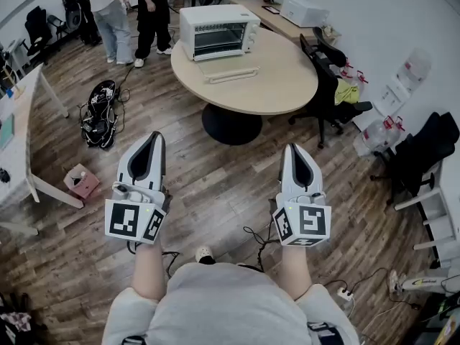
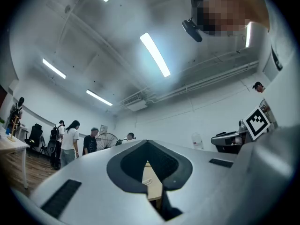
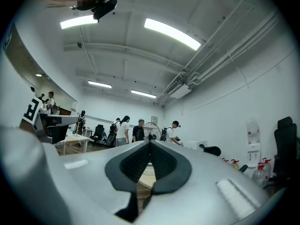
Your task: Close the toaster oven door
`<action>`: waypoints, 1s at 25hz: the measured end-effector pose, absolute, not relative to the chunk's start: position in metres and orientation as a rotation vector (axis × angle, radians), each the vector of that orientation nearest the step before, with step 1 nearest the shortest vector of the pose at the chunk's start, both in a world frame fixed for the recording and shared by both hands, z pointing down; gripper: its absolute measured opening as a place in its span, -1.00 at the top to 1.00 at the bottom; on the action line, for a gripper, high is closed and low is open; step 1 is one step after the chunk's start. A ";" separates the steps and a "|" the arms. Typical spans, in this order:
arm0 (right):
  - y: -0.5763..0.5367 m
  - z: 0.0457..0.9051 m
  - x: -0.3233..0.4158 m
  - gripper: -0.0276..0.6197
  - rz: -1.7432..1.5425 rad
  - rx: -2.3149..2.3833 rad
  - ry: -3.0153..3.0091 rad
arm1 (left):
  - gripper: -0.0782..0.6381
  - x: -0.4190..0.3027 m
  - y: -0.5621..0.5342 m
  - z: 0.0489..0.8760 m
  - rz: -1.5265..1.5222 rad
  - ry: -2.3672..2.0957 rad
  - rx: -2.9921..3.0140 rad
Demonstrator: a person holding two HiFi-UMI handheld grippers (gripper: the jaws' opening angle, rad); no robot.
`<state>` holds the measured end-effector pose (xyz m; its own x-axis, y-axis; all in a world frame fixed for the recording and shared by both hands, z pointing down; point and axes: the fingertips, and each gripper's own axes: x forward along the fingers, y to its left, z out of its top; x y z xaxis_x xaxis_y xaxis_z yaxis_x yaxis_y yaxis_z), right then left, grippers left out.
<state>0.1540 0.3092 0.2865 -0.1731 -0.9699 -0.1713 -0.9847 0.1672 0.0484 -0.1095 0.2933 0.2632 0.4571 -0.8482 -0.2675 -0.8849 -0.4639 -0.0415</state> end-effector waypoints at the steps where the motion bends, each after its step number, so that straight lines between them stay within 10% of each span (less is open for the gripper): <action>1: 0.308 0.286 0.153 0.88 0.225 -1.954 2.319 | 0.76 -0.110 0.292 0.263 0.313 1.518 -2.528; 25: 0.280 0.287 0.128 0.88 0.215 -1.940 2.263 | 0.76 -0.139 0.257 0.269 0.333 1.501 -2.547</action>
<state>0.1282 0.2798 0.2868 -0.1505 -0.9665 -0.2081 -0.9884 0.1518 0.0099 -0.1385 0.2566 0.2686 0.4696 -0.8393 -0.2740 -0.8765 -0.4805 -0.0301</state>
